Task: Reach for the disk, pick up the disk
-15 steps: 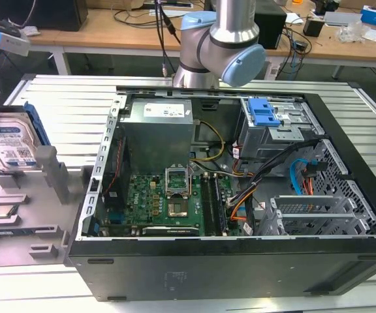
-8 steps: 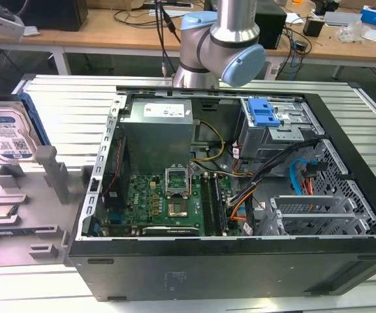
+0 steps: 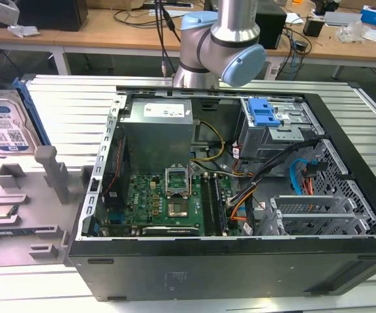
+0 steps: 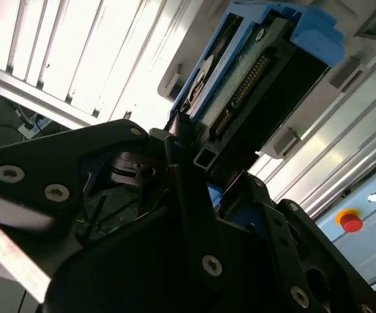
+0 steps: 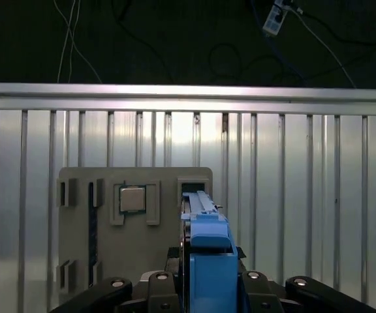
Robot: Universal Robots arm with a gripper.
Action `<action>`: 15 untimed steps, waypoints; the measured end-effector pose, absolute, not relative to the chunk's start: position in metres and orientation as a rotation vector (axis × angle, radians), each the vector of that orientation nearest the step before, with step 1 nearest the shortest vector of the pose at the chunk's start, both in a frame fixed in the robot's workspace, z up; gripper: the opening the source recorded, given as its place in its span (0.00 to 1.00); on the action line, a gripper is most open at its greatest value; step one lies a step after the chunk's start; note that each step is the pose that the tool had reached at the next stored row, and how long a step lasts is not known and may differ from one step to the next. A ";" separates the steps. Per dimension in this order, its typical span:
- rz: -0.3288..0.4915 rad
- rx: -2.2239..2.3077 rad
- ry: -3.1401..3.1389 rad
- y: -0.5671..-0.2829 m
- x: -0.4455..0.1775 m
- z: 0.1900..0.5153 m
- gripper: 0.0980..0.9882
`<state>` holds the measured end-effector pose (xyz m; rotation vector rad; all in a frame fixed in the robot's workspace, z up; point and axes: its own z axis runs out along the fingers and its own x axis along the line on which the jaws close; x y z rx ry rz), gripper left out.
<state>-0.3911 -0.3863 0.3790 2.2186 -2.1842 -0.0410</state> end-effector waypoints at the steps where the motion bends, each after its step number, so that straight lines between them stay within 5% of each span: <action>1: -0.041 2.219 -2.184 -0.386 -0.391 0.382 0.30; 15: -0.041 2.219 -2.184 -0.386 -0.390 0.415 0.30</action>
